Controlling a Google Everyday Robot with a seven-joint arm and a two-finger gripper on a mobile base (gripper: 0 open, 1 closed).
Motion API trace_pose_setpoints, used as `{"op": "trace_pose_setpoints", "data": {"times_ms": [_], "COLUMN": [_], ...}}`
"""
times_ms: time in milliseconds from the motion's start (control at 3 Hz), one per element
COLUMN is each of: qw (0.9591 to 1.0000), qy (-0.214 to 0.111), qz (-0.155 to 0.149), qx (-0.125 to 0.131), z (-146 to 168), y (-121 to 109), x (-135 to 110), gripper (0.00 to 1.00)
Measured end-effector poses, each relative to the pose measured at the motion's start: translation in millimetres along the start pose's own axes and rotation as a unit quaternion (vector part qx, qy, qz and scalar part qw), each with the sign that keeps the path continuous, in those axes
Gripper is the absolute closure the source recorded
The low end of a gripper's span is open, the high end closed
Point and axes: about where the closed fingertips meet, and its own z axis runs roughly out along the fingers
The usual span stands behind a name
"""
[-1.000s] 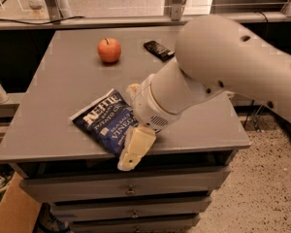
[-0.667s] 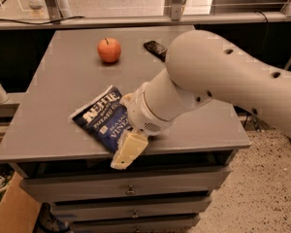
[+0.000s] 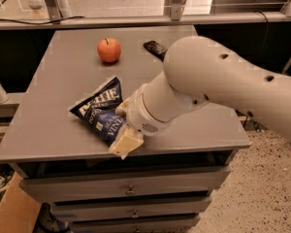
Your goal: Move blue chip bag near apple
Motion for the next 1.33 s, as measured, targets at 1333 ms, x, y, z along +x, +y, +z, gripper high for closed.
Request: {"op": "trace_pose_setpoints", "data": {"times_ms": [1333], "qw": [0.9969], "qy": [0.035], "qz": [0.018], "qx": [0.069], "z": [-85], "y": [-49], "x": [21], "gripper": [1.0]}}
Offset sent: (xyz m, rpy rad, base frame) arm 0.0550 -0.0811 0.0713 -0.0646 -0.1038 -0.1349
